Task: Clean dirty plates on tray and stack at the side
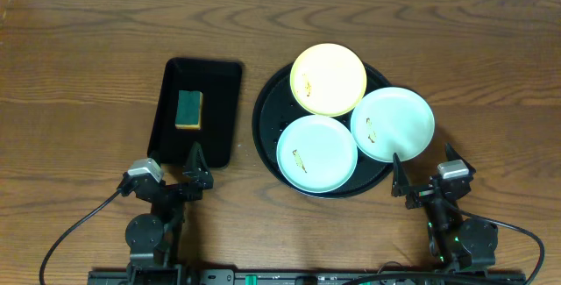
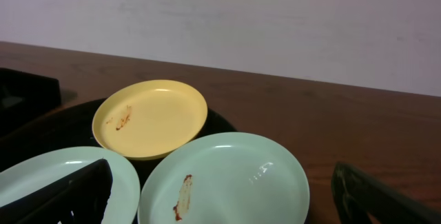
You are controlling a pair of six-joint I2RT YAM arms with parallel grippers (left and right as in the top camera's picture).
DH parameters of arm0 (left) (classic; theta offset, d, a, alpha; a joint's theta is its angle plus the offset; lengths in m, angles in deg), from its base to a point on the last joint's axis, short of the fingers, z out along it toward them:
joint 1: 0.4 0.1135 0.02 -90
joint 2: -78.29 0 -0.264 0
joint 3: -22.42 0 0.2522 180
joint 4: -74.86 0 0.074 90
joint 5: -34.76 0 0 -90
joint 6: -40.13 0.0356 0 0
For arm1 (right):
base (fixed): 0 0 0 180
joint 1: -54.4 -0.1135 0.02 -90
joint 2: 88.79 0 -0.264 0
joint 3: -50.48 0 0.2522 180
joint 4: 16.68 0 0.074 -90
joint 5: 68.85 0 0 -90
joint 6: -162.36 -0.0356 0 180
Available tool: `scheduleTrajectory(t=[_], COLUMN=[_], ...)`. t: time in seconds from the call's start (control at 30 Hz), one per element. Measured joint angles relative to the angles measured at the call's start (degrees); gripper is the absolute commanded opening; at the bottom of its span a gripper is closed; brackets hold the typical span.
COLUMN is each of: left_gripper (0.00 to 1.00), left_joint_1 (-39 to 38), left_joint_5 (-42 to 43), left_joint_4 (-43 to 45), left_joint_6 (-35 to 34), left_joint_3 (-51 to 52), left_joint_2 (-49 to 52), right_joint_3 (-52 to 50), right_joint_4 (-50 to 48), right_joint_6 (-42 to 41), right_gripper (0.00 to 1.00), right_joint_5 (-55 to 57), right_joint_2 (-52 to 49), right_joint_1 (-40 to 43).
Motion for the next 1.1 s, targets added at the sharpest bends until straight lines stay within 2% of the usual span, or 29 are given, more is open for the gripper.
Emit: scheduleTrajectory(t=[1.1], left_gripper=[0.99], left_joint_1=[0.00], left_joint_5=[0.00], left_joint_4=[-0.02], left_joint_6=[0.00], left_joint_3=[0.00], left_joint_2=[0.61], right_joint_3=[0.00], right_joint_4=[0.00], right_joint_6=[0.00], right_gripper=[0.99], right_joint_5=[0.00], right_joint_2=[-0.59], right_joint_1=[0.00])
